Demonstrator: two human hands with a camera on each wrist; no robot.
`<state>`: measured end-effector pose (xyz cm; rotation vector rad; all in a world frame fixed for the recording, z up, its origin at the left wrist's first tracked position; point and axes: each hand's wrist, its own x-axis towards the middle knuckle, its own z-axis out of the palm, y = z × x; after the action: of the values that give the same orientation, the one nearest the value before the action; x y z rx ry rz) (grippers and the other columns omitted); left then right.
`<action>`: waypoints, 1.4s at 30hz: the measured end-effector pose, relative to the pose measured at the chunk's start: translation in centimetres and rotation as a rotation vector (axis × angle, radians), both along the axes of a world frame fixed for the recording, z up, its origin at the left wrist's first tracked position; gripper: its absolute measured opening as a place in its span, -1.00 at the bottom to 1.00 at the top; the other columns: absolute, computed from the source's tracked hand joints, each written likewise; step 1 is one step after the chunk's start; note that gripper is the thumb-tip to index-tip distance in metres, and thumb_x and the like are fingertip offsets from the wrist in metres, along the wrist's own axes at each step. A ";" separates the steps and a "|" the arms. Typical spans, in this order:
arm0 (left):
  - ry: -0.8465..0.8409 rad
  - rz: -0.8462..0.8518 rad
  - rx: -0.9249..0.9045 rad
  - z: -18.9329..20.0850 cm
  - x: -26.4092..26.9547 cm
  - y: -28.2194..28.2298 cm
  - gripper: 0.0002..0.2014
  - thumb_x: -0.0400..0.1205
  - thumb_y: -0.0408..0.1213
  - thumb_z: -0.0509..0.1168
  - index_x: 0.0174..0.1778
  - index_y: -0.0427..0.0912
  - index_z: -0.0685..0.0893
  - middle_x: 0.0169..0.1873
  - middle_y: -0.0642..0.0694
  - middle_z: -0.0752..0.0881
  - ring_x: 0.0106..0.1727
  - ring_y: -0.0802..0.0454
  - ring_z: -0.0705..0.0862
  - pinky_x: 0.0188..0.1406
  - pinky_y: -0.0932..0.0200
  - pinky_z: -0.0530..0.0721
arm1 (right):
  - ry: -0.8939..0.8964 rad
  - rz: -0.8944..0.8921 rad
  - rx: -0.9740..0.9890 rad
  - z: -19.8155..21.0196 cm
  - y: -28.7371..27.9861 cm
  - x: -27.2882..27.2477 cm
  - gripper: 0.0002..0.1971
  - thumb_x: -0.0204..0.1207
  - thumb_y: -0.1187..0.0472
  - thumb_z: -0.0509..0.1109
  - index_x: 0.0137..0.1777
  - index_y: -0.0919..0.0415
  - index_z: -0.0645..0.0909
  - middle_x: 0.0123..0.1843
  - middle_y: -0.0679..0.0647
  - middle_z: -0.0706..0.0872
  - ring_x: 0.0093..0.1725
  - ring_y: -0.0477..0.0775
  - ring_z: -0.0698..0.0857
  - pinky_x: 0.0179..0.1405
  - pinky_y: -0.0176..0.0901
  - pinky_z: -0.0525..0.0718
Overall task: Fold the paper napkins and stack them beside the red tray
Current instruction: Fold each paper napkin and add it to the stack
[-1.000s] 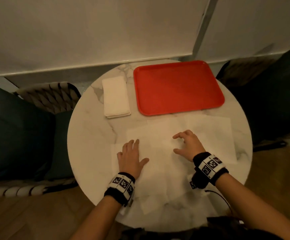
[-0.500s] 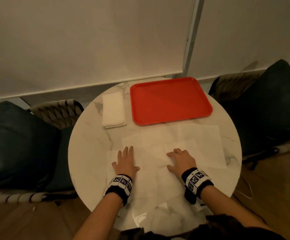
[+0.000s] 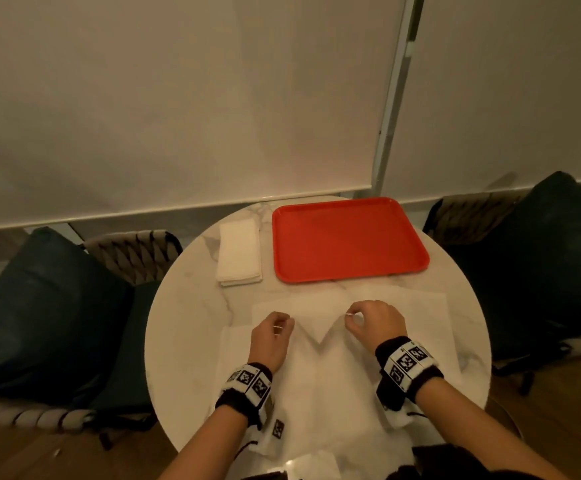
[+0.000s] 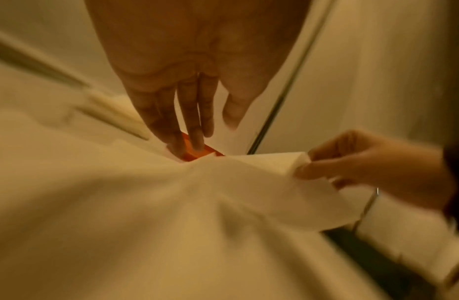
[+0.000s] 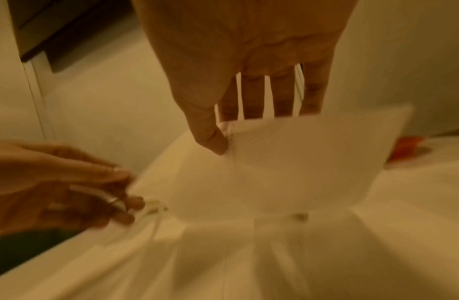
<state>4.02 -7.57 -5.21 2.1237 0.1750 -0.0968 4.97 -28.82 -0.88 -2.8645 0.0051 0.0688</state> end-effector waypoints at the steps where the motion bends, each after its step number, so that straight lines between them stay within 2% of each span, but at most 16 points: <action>1: 0.063 0.067 -0.137 0.7 0.0 -0.6 -0.70 0.69 -0.03 0.24 0.06 -0.21 0.68 -0.06 -0.11 0.79 0.00 -0.09 0.75 -0.02 0.20 0.65 | -0.050 0.006 0.020 0.6 0.0 0.2 -0.75 0.57 -0.03 0.27 0.08 -0.04 0.75 0.03 -0.05 0.79 0.05 0.04 0.70 0.02 -0.13 0.59; 3: 0.247 0.183 -0.435 1.9 0.3 -1.6 -0.52 0.68 0.16 0.16 0.06 -0.25 0.63 -0.14 -0.26 0.81 -0.11 -0.20 0.81 -0.04 0.01 0.77 | -0.157 0.046 0.083 1.4 0.1 0.3 -0.81 0.54 -0.01 0.32 0.01 -0.05 0.75 0.01 -0.09 0.79 0.05 0.01 0.67 0.02 -0.11 0.55; 5: 0.437 0.238 -0.774 3.0 0.6 -2.3 -0.42 0.59 0.27 0.24 0.23 -0.18 0.47 -0.02 -0.39 0.78 -0.08 -0.34 0.81 0.02 -0.17 0.78 | -0.235 0.153 0.137 1.8 0.3 -0.1 -0.87 0.49 0.02 0.38 -0.06 -0.07 0.75 0.00 -0.16 0.78 0.09 -0.04 0.63 0.04 -0.14 0.47; 7: 0.462 0.266 -0.965 3.5 1.1 -2.5 -0.35 0.51 0.15 0.43 0.41 0.17 0.24 0.24 -0.38 0.64 0.03 -0.42 0.76 0.05 -0.31 0.75 | -0.262 0.274 0.180 1.8 0.7 -0.8 -0.90 0.45 0.02 0.41 -0.11 -0.11 0.75 -0.01 -0.23 0.77 0.11 -0.10 0.59 0.04 -0.20 0.39; 10: 0.256 0.169 -0.769 3.8 2.3 -2.0 -0.08 0.40 -0.39 0.52 0.46 0.45 0.19 0.43 -0.14 0.45 0.32 -0.21 0.57 0.23 -0.33 0.64 | -0.218 0.365 0.258 1.4 0.7 -1.9 -0.81 0.39 -0.18 0.36 -0.11 -0.21 0.75 0.05 -0.34 0.73 0.15 -0.27 0.48 0.14 -0.18 0.36; 13: 0.067 0.008 -0.453 5.0 3.4 -1.7 -0.29 0.40 -0.64 0.35 0.32 0.21 0.55 0.39 0.00 0.54 0.41 0.00 0.49 0.34 0.04 0.54 | -0.114 0.330 0.350 1.3 -0.1 -1.9 -0.57 0.22 -0.50 0.35 -0.07 -0.28 0.72 0.12 -0.46 0.64 0.23 -0.44 0.37 0.26 -0.28 0.27; 15: 0.004 -0.092 -0.306 6.2 3.8 -1.6 -0.42 0.43 -0.64 0.30 0.23 0.09 0.67 0.35 0.00 0.63 0.39 0.00 0.58 0.14 0.27 0.59 | -0.086 0.202 0.570 1.6 -0.8 -1.3 -0.58 0.19 -0.50 0.41 -0.08 -0.29 0.72 0.07 -0.43 0.68 0.22 -0.41 0.47 0.23 -0.34 0.36; 17: -0.049 -0.138 -0.277 7.8 3.8 -1.5 -0.44 0.45 -0.63 0.29 0.28 0.01 0.68 0.34 -0.05 0.65 0.27 -0.08 0.68 -0.04 0.34 0.66 | -0.058 0.065 0.785 1.6 -1.3 -0.1 -0.74 0.33 -0.30 0.46 -0.07 -0.23 0.73 0.04 -0.31 0.75 0.15 -0.25 0.63 0.10 -0.27 0.53; 19: -0.122 -0.163 -0.314 9.9 3.5 -1.5 -0.44 0.46 -0.65 0.31 0.30 -0.04 0.69 0.33 -0.03 0.66 0.25 0.07 0.67 0.16 0.27 0.67 | -0.013 0.006 0.922 1.9 -1.5 1.3 -0.70 0.38 -0.22 0.45 0.07 -0.17 0.68 0.09 -0.21 0.75 0.15 -0.08 0.70 0.07 -0.21 0.63; 22: -0.238 -0.203 -0.423 12.7 3.3 -1.3 -0.43 0.44 -0.64 0.38 0.29 -0.01 0.72 0.29 0.12 0.69 0.33 0.15 0.62 0.37 0.03 0.61 | 0.127 -0.039 1.029 2.8 -0.9 3.1 -0.49 0.40 -0.19 0.45 0.33 -0.11 0.47 0.24 -0.03 0.67 0.19 -0.05 0.67 0.04 -0.18 0.64; 25: -0.345 -0.209 -0.530 14.9 3.0 -0.6 -0.39 0.43 -0.67 0.39 0.35 -0.04 0.67 0.30 0.15 0.68 0.37 0.18 0.60 0.32 0.14 0.61 | 0.209 -0.068 1.194 4.3 0.5 4.0 -0.45 0.49 -0.07 0.43 0.43 0.04 0.41 0.17 -0.04 0.69 0.11 -0.11 0.69 0.00 -0.25 0.64; 28: -0.377 -0.141 -0.528 15.8 3.3 0.6 -0.33 0.39 -0.67 0.42 0.39 -0.05 0.59 0.35 0.12 0.63 0.33 0.30 0.61 0.19 0.32 0.63 | 0.228 -0.103 1.384 5.9 1.0 5.1 -0.45 0.41 -0.01 0.50 0.37 0.20 0.56 0.17 0.11 0.78 0.14 0.14 0.76 0.22 0.12 0.69; 31: -0.346 -0.074 -0.475 15.5 4.0 2.1 -0.30 0.39 -0.64 0.45 0.45 -0.09 0.55 0.39 0.03 0.60 0.36 0.12 0.62 0.32 0.05 0.64 | 0.148 -0.117 1.356 8.3 1.1 6.3 -0.54 0.42 0.09 0.55 0.28 0.24 0.61 0.14 0.19 0.79 0.06 0.18 0.79 0.10 0.10 0.74; 35: -0.310 0.007 -0.555 15.7 4.2 2.5 -0.40 0.52 -0.65 0.36 0.48 -0.17 0.53 0.34 -0.06 0.63 0.03 0.30 0.74 -0.02 0.34 0.73 | -0.034 -0.048 1.185 11.4 2.2 7.5 -0.65 0.44 0.16 0.54 0.21 0.17 0.61 0.08 0.04 0.74 0.01 0.02 0.72 -0.10 -0.13 0.66; 39: -0.395 0.039 -0.635 16.5 3.2 1.1 -0.50 0.57 -0.47 0.41 0.44 -0.13 0.57 0.29 0.00 0.68 0.16 0.15 0.74 0.15 0.21 0.72 | -0.296 0.084 0.963 12.9 4.5 6.9 -0.73 0.42 0.25 0.52 0.11 0.05 0.66 -0.05 -0.18 0.72 -0.09 -0.31 0.65 -0.11 -0.36 0.58; 42: -0.441 0.038 -0.684 16.7 2.5 -0.2 -0.53 0.59 -0.40 0.41 0.44 -0.11 0.57 0.27 0.03 0.70 0.19 0.14 0.74 0.10 0.22 0.72 | -0.384 0.162 0.870 12.6 6.4 6.1 -0.71 0.38 0.21 0.46 0.09 0.00 0.58 -0.05 -0.20 0.71 -0.11 -0.28 0.67 -0.12 -0.29 0.65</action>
<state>6.48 -7.82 11.44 1.4133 -0.0761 0.2958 11.09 -22.39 11.68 -1.9633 -0.2644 -0.3579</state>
